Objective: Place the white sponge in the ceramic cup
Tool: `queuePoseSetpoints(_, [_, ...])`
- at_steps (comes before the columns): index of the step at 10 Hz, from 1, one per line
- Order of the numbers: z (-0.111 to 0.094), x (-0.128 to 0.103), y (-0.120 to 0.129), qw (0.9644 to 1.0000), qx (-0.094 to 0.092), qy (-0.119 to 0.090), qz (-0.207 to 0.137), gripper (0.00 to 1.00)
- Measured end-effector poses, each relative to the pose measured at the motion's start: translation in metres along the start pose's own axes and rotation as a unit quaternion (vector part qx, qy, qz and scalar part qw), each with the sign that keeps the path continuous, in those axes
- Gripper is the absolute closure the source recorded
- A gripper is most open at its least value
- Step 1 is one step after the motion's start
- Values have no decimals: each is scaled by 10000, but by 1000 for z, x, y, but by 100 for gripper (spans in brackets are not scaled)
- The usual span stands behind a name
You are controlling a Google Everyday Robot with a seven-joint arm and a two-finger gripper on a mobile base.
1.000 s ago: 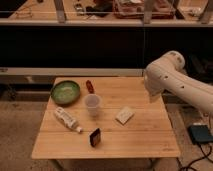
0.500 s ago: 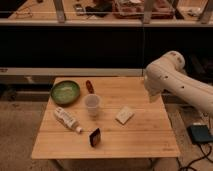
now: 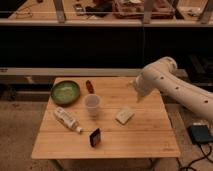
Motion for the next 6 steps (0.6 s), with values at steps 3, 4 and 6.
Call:
queuePoseSetpoints(3, [1, -1, -1, 10000, 13, -22, -16, 35])
queuePoseSetpoints(4, [1, -2, -1, 10000, 16, -45, 1, 35])
queuePoseSetpoints(6, [15, -5, 5, 9994, -78, -342, 75, 35])
